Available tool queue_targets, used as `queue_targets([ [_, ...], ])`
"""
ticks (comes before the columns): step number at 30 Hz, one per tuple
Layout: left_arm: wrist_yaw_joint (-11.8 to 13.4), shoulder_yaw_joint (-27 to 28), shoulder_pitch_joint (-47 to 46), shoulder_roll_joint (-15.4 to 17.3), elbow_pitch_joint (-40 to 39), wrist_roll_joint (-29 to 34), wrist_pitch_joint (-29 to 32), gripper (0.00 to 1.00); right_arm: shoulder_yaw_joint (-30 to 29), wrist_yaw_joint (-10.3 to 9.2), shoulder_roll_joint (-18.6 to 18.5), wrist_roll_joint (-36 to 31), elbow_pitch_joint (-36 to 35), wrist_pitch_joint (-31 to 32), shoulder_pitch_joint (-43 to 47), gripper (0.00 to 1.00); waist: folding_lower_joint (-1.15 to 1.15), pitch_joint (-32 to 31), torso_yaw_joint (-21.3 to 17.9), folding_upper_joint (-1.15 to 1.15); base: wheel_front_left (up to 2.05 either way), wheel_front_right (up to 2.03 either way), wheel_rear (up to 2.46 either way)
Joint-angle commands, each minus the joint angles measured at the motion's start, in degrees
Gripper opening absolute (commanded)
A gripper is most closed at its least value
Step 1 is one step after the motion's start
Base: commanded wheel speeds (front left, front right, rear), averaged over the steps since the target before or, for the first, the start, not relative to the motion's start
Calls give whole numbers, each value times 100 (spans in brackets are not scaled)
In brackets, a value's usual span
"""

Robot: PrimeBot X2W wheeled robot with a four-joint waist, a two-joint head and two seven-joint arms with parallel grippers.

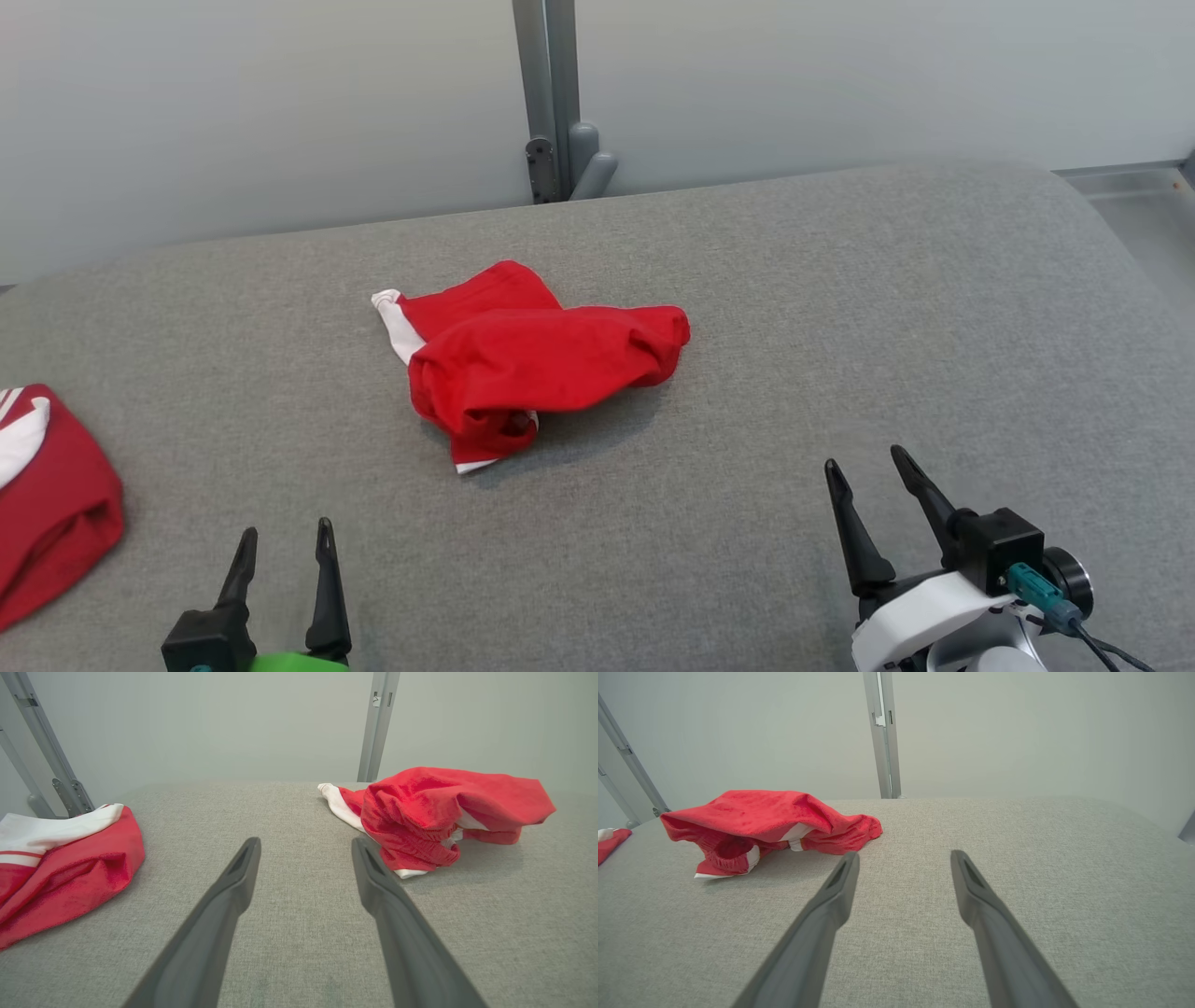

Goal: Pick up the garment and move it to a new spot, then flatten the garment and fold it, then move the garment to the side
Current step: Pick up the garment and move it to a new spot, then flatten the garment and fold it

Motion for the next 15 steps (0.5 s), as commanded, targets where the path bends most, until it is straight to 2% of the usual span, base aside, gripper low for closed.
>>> queue_targets([
  [1, 17, -22, 115, 2, -29, -52, -3, 100, -1, -6, -4, 22, 1, -19, 59, 100, 0, -73, 136, 50, 0, 0, 0],
  [8, 80, -224, 112, 4, -89, -129, -3, 100, 71, -5, -4, 37, 24, -18, 40, 100, 0, 36, 407, 50, 0, 0, 0],
  [15, 27, -543, -67, 5, -45, -158, -3, 100, 612, -6, -58, 180, 191, -18, -246, 100, 0, 294, 876, 50, 0, 0, 0],
])
